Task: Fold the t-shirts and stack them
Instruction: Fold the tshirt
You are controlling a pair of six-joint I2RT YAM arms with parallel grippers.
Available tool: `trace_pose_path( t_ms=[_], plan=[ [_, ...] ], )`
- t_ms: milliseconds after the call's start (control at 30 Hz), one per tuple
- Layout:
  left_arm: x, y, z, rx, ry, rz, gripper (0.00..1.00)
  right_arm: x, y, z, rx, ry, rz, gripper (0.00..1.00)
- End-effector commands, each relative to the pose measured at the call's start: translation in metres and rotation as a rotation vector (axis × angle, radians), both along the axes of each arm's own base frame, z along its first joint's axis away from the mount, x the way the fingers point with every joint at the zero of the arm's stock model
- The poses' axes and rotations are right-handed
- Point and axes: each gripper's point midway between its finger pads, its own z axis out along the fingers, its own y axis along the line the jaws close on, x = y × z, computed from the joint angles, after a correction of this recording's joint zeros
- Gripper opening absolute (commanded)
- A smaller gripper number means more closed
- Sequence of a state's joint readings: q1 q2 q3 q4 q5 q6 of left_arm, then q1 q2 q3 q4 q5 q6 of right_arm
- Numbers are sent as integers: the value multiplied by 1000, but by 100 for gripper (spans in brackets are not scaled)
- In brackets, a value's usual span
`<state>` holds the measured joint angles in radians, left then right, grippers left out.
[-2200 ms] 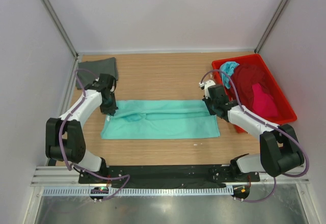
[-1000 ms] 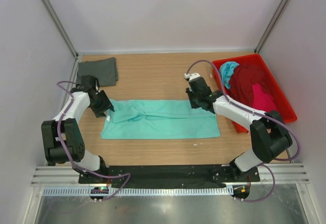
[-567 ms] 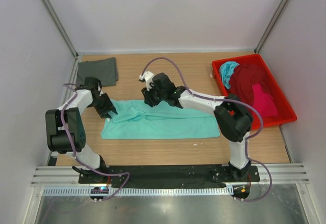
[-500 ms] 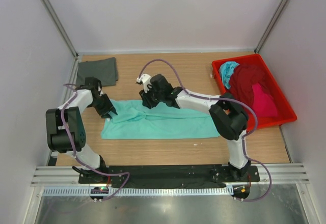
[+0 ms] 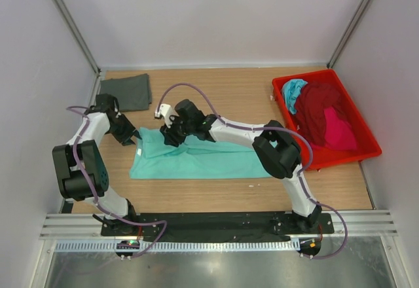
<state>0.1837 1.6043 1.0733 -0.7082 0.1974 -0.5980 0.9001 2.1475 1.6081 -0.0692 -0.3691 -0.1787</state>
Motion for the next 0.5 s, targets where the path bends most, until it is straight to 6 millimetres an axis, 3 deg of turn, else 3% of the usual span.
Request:
trace_pose_path(
  t_ms=[0,200,300,333,367,467],
  plan=[
    [9,5,14,9,-47,26,36,2,14,6,13,-43,43,42],
    [7,9,8,12,-39,40,37,-14,13,3,-31,-68,69,36],
    [8,11,8,16,-37,43,37,-25,6,10,-43,-81,63,27],
    [8,13,8,23,-38,44,37,-31,-1,1,-65,-78,68,25],
    [8,13,9,27,-41,42,37,-37,-1,13,-50,-98,72,24],
    [7,11,10,22,-48,24,37,-50,-12,10,-69,-101,76,21]
  ],
)
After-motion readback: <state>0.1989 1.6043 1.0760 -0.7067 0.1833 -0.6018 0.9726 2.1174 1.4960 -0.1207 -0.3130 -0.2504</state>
